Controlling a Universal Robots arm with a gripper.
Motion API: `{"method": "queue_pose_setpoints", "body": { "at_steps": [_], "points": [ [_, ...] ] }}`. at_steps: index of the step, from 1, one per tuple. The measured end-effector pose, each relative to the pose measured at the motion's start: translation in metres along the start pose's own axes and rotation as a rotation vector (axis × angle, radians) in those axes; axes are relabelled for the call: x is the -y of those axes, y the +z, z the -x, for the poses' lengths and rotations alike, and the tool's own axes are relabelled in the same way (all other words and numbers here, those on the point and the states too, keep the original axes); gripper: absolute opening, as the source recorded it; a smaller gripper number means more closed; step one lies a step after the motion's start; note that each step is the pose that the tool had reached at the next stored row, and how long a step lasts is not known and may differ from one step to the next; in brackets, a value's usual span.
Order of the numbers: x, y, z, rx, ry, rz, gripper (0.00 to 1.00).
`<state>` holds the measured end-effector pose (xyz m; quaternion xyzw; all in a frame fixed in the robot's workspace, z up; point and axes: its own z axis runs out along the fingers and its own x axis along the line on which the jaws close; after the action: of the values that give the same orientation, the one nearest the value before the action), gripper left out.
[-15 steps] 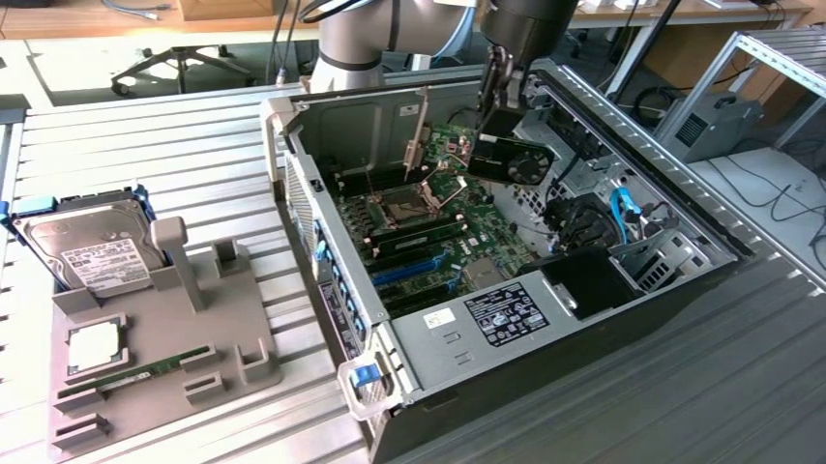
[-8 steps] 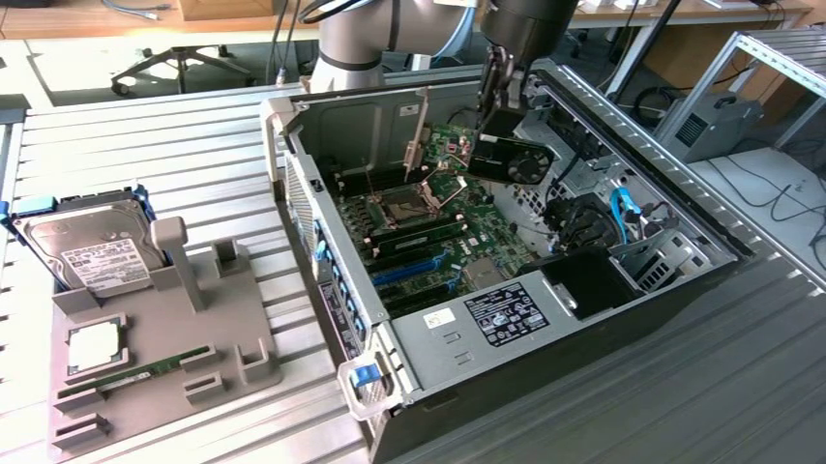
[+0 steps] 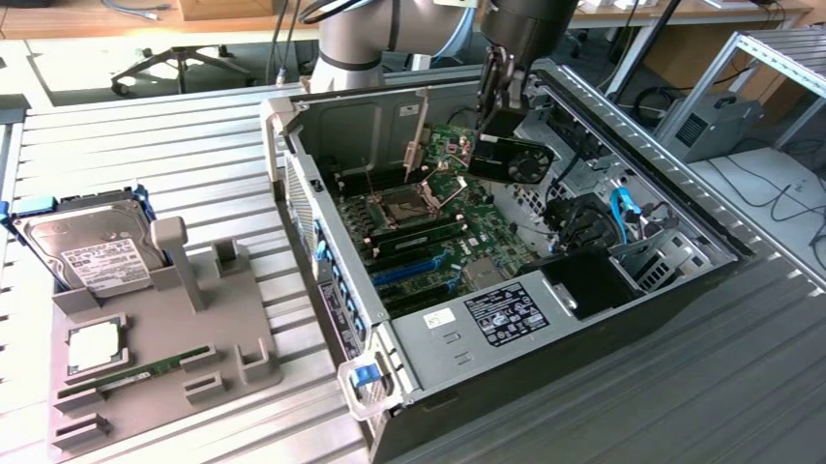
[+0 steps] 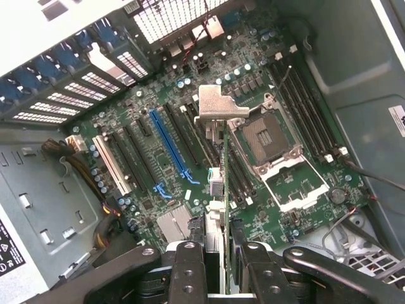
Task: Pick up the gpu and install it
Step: 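Insert the gpu into the slot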
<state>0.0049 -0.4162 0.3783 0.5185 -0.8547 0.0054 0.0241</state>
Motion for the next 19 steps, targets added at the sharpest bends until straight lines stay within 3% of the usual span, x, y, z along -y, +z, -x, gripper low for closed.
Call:
{"method": "queue_pose_setpoints", "body": {
  "at_steps": [19],
  "points": [
    [0.0000,0.0001,0.0000,-0.0006,-0.039,-0.0018,0.27]
  ]
}}
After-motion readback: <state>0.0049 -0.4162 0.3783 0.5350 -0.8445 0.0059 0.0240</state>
